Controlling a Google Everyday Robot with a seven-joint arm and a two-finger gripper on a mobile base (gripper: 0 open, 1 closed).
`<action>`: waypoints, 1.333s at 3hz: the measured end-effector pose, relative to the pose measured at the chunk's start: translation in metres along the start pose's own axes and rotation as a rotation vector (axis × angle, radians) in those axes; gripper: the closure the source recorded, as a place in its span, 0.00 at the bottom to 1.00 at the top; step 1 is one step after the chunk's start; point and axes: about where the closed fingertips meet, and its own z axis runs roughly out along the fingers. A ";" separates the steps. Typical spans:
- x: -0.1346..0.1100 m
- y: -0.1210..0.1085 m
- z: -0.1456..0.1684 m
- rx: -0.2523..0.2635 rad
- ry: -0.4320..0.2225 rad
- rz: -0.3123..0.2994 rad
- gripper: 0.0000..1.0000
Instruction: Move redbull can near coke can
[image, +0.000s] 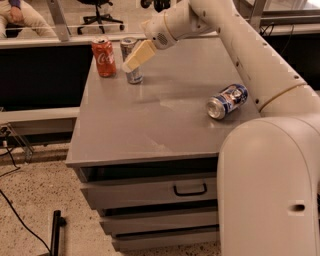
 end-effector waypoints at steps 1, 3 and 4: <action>0.000 0.000 0.000 -0.001 -0.001 0.000 0.00; 0.031 0.023 -0.056 0.079 0.048 0.043 0.00; 0.031 0.023 -0.056 0.079 0.048 0.043 0.00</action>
Offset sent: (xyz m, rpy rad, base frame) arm -0.0423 -0.0701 0.0081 -0.0264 -0.0174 -0.1031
